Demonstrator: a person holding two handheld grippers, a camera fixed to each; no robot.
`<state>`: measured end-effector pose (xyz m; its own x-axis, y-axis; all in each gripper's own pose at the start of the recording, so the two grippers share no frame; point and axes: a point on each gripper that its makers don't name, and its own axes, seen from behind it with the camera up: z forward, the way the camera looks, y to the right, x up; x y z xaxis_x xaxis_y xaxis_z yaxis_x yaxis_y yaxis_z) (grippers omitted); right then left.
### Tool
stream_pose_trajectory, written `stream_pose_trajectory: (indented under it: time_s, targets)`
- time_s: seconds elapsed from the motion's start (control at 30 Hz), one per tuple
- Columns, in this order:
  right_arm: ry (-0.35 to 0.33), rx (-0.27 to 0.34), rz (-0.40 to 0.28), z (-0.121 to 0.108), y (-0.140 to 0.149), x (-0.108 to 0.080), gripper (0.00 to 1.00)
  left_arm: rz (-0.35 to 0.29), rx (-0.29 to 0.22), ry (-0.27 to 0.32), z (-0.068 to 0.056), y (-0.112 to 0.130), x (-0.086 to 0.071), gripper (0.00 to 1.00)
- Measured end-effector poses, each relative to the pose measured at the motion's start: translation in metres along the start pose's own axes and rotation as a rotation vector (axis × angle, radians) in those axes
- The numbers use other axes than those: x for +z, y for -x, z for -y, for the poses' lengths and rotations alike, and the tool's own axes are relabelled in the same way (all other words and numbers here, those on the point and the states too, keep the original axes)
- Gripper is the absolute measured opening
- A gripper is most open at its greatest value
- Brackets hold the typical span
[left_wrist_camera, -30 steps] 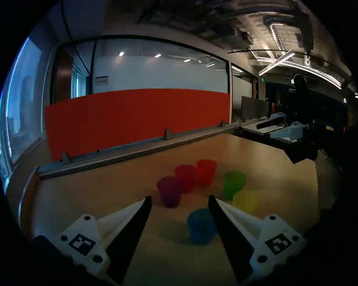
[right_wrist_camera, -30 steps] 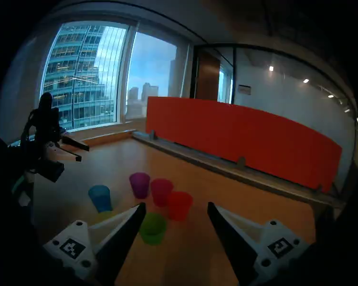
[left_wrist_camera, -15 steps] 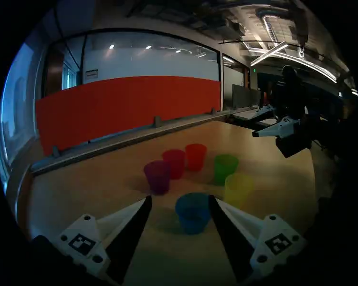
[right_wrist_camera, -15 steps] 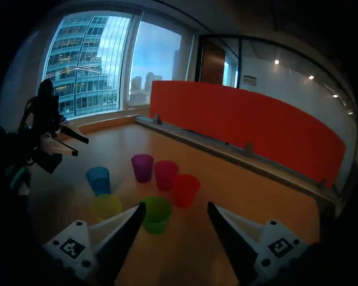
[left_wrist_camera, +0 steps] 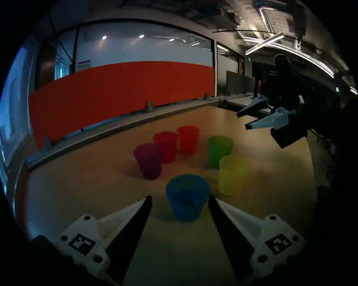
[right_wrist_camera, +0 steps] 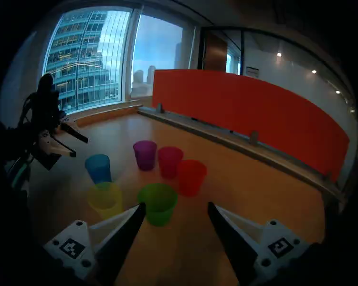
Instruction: Pour water
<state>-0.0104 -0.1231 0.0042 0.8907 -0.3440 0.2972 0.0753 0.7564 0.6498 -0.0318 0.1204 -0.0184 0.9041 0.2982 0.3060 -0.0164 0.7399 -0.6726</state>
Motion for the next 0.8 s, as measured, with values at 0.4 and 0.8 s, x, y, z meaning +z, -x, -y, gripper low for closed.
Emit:
stream_pose_trajectory:
  time_s: [0.4,0.8]
  targets:
    - [-0.025,-0.012,0.028,0.006,0.008,0.014,1.00,0.101,0.028,0.039,-0.007,0.018,0.012,0.87]
    - [-0.046,-0.028,0.055,0.010,0.017,0.030,1.00,0.191,0.049,0.064,-0.010,0.032,0.036,0.87]
